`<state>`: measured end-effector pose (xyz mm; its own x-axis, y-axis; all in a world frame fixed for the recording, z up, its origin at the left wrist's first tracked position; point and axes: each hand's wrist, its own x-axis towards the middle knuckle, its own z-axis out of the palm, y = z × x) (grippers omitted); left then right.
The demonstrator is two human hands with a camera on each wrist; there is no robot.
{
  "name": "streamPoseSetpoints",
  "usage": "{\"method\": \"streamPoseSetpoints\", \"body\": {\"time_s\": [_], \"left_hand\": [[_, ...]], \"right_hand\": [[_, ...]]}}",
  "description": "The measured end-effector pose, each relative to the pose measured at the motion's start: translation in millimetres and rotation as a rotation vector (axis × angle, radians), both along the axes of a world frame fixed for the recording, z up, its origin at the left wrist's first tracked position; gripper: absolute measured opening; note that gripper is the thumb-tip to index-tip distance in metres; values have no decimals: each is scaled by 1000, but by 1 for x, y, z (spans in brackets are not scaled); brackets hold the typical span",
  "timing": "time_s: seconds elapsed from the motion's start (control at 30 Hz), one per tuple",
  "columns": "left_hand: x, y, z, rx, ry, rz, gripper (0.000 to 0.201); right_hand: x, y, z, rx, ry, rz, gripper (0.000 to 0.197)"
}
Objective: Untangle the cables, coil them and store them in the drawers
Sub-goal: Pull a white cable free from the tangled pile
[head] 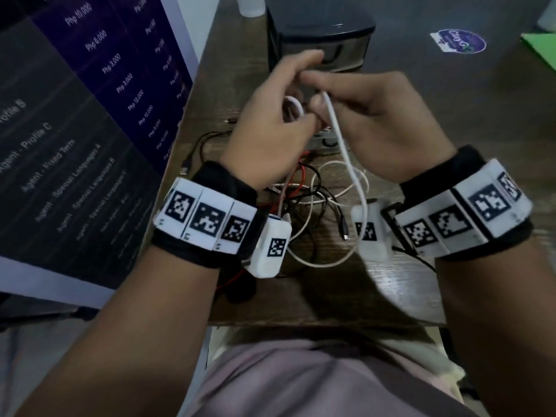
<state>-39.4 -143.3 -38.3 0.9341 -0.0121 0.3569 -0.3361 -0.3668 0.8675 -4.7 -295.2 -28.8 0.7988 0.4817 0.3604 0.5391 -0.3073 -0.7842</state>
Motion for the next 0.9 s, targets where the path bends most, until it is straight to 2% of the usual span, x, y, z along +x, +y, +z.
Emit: {"method": "streamPoseSetpoints", "body": {"time_s": [0.17, 0.33, 0.53, 0.67, 0.77, 0.87, 0.9], "left_hand": [[9, -1, -4, 4, 93, -76, 24], [4, -7, -6, -32, 186, -147, 21], [-1, -10, -7, -12, 128, -95, 11], [0, -3, -6, -151, 94, -59, 14], [-1, 6, -2, -158, 8, -24, 11], [-1, 18, -3, -293, 24, 61, 11], [-1, 21, -5, -323, 44, 86, 13]], "right_hand": [[-5, -8, 2, -8, -36, 50, 32], [-3, -17, -4, 48, 67, 4, 36], [-6, -18, -10, 137, 31, -94, 27], [0, -22, -15, 189, 18, -220, 31], [6, -32, -19, 22, 64, -217, 28], [7, -39, -26, -429, 208, -126, 30], [7, -41, -31, -528, 211, -123, 22]]}}
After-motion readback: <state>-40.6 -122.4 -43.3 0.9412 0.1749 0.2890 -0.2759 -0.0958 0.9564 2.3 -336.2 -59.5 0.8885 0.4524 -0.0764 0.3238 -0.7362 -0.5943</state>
